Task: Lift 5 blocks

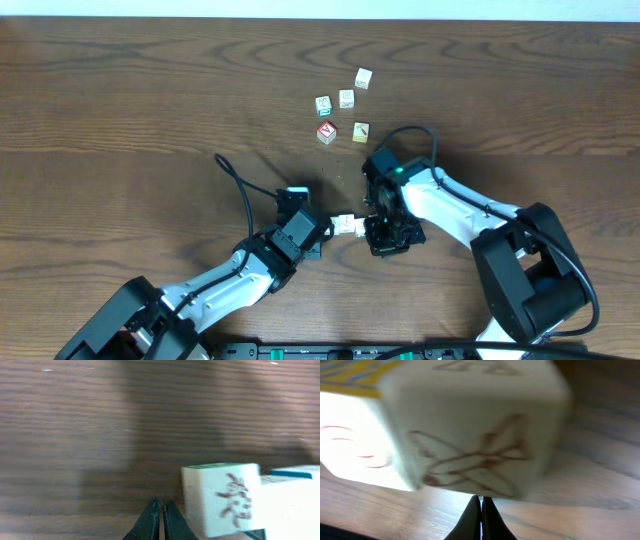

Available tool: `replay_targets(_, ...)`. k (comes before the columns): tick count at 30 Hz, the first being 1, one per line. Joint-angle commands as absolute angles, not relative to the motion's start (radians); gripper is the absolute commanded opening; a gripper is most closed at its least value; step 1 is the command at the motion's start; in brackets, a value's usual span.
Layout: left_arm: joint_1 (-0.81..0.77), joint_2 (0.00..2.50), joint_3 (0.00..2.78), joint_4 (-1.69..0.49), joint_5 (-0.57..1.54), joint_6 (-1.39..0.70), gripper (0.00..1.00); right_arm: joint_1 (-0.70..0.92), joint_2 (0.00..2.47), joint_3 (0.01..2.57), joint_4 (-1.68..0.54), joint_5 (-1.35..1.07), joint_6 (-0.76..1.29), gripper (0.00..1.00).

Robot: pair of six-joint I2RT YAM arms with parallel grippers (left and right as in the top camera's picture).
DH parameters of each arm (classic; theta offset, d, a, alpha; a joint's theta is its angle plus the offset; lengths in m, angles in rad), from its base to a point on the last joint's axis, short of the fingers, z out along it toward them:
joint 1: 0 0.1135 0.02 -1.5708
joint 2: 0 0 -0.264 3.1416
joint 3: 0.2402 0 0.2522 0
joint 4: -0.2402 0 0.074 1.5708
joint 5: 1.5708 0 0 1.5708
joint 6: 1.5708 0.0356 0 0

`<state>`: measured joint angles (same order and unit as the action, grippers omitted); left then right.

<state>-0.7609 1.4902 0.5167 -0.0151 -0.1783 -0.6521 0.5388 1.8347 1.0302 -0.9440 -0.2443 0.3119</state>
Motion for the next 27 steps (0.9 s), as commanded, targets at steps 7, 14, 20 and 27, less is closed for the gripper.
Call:
replay_targets(7, -0.757, 1.515, 0.488, -0.071, -0.256, -0.717, 0.07, 0.565, 1.837, 1.024, -0.904, -0.319, 0.349, 0.01)
replay_targets(14, -0.757, 1.515, 0.488, -0.072, -0.256, -0.716, 0.07, 0.564, 1.837, 1.024, -0.847, -0.320, 0.363, 0.01)
replay_targets(20, -0.757, 1.515, 0.488, -0.072, -0.256, -0.716, 0.07, 0.565, 1.837, 1.025, -0.817, -0.327, 0.363, 0.01)
replay_targets(27, -0.757, 1.515, 0.488, -0.071, -0.256, -0.716, 0.07, 0.565, 1.837, 1.024, -0.797, -0.347, 0.363, 0.01)
